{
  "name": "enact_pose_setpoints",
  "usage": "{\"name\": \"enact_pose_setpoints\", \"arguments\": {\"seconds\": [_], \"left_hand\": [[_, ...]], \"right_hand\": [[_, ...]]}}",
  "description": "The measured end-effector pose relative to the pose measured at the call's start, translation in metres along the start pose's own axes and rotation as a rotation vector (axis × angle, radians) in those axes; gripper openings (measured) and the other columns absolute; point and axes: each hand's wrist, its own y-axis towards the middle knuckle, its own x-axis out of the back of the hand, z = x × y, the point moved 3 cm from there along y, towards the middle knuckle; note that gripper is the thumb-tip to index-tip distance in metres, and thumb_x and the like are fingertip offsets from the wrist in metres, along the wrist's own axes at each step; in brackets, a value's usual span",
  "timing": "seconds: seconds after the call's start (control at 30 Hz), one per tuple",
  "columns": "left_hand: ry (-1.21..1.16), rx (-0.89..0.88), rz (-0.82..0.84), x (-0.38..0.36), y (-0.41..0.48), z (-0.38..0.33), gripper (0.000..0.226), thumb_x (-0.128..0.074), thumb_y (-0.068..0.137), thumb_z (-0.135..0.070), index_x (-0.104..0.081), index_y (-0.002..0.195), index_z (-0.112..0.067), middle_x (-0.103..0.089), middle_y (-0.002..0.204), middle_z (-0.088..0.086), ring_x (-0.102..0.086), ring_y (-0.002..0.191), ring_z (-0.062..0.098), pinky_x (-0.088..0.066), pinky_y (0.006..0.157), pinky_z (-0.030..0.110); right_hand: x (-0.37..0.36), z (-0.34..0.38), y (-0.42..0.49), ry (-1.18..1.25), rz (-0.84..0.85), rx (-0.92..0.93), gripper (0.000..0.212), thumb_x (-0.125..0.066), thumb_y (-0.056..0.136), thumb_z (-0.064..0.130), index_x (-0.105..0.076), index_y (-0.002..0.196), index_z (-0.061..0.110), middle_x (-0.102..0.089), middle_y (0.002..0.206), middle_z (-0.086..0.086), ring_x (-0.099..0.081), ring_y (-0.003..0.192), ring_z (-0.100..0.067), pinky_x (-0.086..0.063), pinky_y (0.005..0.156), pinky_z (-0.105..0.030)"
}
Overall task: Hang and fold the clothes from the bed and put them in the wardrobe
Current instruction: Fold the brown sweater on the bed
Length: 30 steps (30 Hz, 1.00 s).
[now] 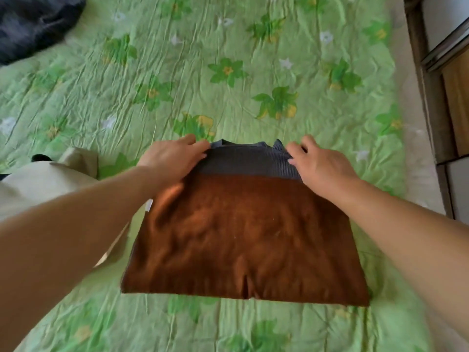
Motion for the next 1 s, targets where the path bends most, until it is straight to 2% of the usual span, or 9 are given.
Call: {"name": "enact_pose_setpoints", "arguments": {"seconds": [0.1,0.2,0.37,0.5,0.67,0.77,0.87,0.93,1.0], "left_hand": [[0.172,0.151,-0.016,0.0,0.031,0.011,0.04,-0.048,0.098,-0.042,-0.04,0.136,-0.031,-0.046,0.133,0.012,-0.049,0.12,0.037,-0.042,0.094,0.053],[0.066,0.269,0.11,-0.026,0.008,-0.016,0.061,-0.041,0.099,-0.054,-0.022,0.154,-0.034,-0.022,0.159,0.013,-0.022,0.146,0.035,-0.024,0.114,0.057],[0.005,0.299,0.292,-0.114,-0.116,-0.084,0.07,-0.008,0.093,-0.074,0.014,0.155,-0.048,0.022,0.166,0.007,0.02,0.153,0.028,-0.006,0.115,0.072],[0.0,0.389,0.288,-0.14,-0.126,-0.085,0.068,-0.001,0.093,-0.077,0.026,0.149,-0.05,0.028,0.164,0.008,0.028,0.15,0.029,0.001,0.113,0.074],[-0.017,0.177,0.224,-0.112,-0.151,-0.101,0.08,-0.016,0.094,-0.078,0.001,0.16,-0.037,0.006,0.168,0.013,0.003,0.155,0.031,-0.012,0.116,0.069],[-0.002,0.017,0.263,-0.109,-0.21,-0.115,0.089,-0.028,0.089,-0.082,-0.015,0.161,-0.031,-0.01,0.168,0.015,-0.012,0.154,0.033,-0.018,0.113,0.072],[0.035,0.046,0.242,-0.112,-0.238,-0.103,0.083,-0.062,0.084,-0.057,-0.032,0.156,-0.032,-0.031,0.16,0.017,-0.032,0.147,0.035,-0.03,0.11,0.066],[0.035,0.102,0.21,-0.111,-0.234,-0.095,0.082,-0.082,0.069,-0.035,-0.051,0.145,-0.029,-0.051,0.14,0.019,-0.049,0.13,0.039,-0.042,0.101,0.059],[0.078,0.12,0.189,-0.105,-0.22,-0.093,0.073,-0.085,0.066,-0.024,-0.06,0.134,-0.025,-0.057,0.123,0.017,-0.056,0.112,0.04,-0.048,0.086,0.053]], "right_hand": [[-0.007,-0.002,0.025,-0.165,0.049,-0.162,0.063,-0.054,0.097,0.046,-0.025,0.146,0.02,-0.033,0.138,-0.021,-0.052,0.111,-0.042,-0.046,0.083,-0.052],[-0.033,0.038,-0.005,-0.03,0.181,-0.119,0.072,-0.044,0.096,0.06,-0.019,0.155,0.025,-0.011,0.161,-0.018,-0.018,0.148,-0.04,-0.019,0.115,-0.068],[-0.097,0.104,-0.112,0.087,0.345,-0.06,0.079,-0.016,0.094,0.075,-0.006,0.161,0.034,0.005,0.169,-0.011,0.004,0.156,-0.033,-0.003,0.116,-0.071],[-0.121,0.106,-0.123,0.053,0.382,-0.093,0.078,0.003,0.092,0.076,0.021,0.156,0.036,0.031,0.164,-0.007,0.027,0.151,-0.029,0.011,0.115,-0.069],[-0.093,0.113,-0.147,0.122,0.366,0.013,0.082,-0.004,0.094,0.077,-0.002,0.161,0.03,0.007,0.169,-0.009,0.01,0.155,-0.029,-0.002,0.119,-0.066],[-0.09,0.114,-0.205,0.109,0.414,0.147,0.088,-0.032,0.091,0.078,-0.002,0.161,0.034,0.009,0.169,-0.009,0.01,0.155,-0.029,-0.005,0.118,-0.069],[-0.093,0.099,-0.235,0.078,0.398,0.047,0.087,-0.066,0.089,0.044,-0.016,0.16,0.034,-0.013,0.167,-0.014,-0.015,0.153,-0.035,-0.021,0.115,-0.065],[-0.094,0.095,-0.233,0.032,0.306,-0.006,0.083,-0.073,0.078,0.009,-0.039,0.152,0.027,-0.042,0.147,-0.018,-0.043,0.132,-0.041,-0.039,0.1,-0.059],[-0.09,0.091,-0.22,-0.009,0.213,-0.021,0.073,-0.071,0.07,-0.004,-0.052,0.136,0.019,-0.052,0.122,-0.015,-0.05,0.104,-0.039,-0.044,0.079,-0.05]]}}
